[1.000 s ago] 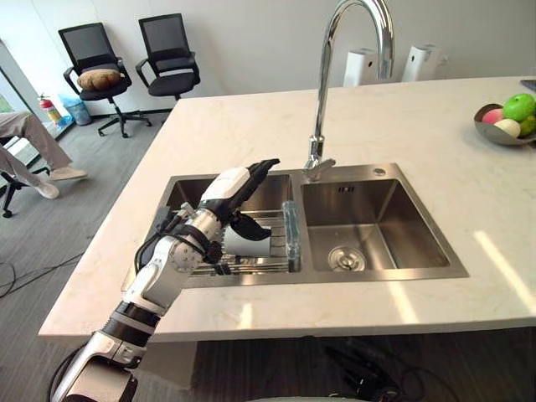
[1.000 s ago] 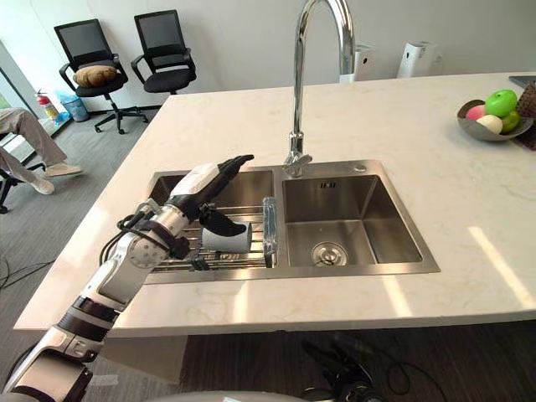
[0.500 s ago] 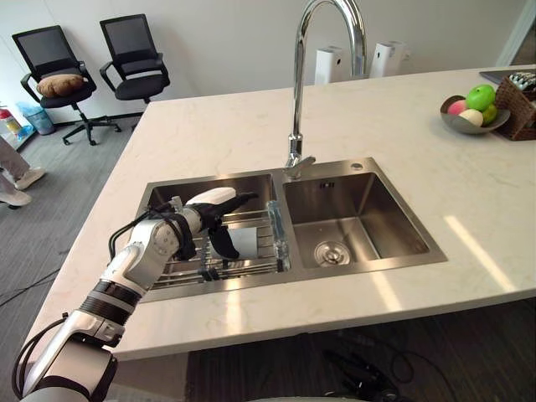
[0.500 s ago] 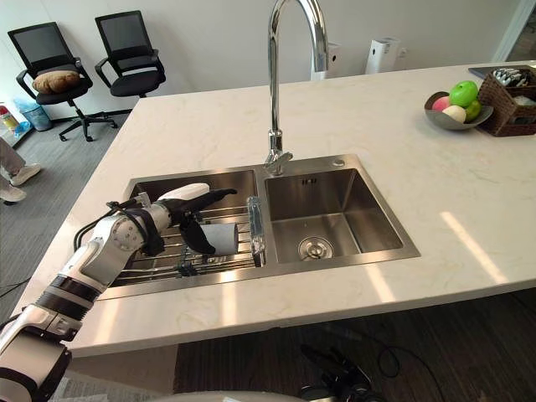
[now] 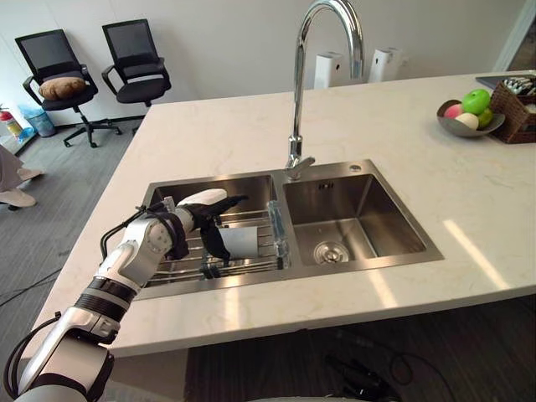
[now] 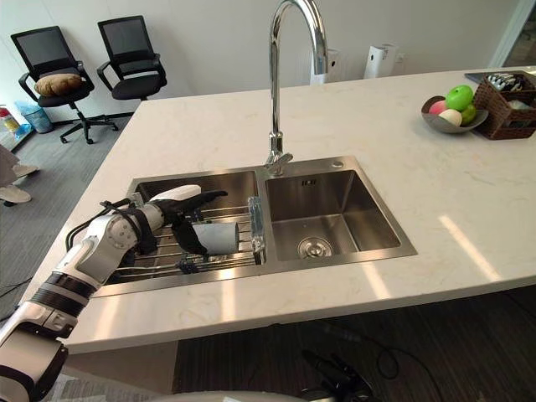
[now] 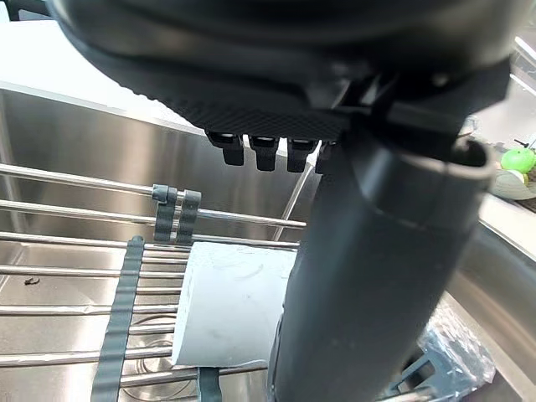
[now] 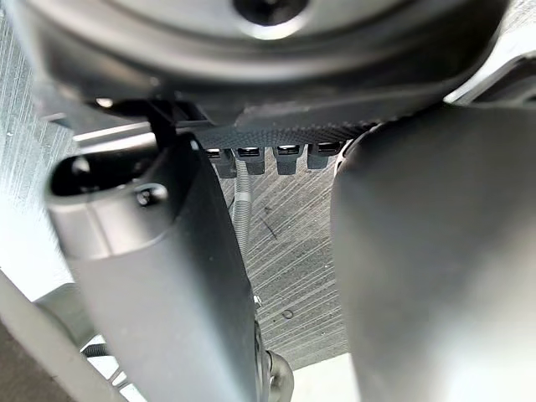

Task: Walk over to the sink, pick up the cup, carry it to the dishwasher, place the cup inside the dishwasher, then close the dishwasher door

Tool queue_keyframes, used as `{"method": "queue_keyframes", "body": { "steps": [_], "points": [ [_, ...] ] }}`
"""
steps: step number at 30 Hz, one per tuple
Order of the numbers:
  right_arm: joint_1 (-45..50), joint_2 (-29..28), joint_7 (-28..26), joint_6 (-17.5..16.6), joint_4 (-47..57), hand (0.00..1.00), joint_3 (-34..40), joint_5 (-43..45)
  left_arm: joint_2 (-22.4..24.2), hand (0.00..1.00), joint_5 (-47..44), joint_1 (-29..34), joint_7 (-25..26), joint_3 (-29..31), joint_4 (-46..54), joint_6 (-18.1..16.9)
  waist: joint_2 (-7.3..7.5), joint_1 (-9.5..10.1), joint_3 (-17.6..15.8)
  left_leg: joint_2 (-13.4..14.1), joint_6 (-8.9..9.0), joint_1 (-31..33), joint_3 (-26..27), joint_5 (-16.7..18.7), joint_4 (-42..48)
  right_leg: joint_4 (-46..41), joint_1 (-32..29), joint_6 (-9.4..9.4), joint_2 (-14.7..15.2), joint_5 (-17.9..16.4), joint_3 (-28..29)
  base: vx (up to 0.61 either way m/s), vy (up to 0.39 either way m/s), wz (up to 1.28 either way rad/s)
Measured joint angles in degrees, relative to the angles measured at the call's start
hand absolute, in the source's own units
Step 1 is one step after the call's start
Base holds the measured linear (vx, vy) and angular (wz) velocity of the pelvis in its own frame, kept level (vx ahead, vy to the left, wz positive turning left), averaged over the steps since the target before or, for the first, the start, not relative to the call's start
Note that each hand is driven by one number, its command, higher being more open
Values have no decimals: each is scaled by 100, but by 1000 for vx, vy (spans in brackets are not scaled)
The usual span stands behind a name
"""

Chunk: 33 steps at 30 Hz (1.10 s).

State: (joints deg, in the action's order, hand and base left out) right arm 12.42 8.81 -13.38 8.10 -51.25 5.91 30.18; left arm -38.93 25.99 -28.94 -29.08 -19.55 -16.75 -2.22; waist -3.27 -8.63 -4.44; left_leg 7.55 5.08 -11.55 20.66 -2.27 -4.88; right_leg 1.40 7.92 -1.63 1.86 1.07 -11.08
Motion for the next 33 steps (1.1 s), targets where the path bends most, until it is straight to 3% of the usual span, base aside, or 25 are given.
{"method": "queue_keyframes", "body": {
  "steps": [5,33],
  "points": [
    [-29,-3,0,18,-29,100,-1,-1,93,100,76,41,-37,0,-13,-51,56,-4,-33,-5,3,9,17,10,0,69,16,-3,-4,30,13,0,-1,-1],
    [-69,33,-37,195,-58,100,2,-6,428,100,328,182,3,340,-733,-57,15,-157,73,-39,-11,-45,196,42,-7,366,105,-20,-4,208,180,-12,-3,-3]
  ]
}}
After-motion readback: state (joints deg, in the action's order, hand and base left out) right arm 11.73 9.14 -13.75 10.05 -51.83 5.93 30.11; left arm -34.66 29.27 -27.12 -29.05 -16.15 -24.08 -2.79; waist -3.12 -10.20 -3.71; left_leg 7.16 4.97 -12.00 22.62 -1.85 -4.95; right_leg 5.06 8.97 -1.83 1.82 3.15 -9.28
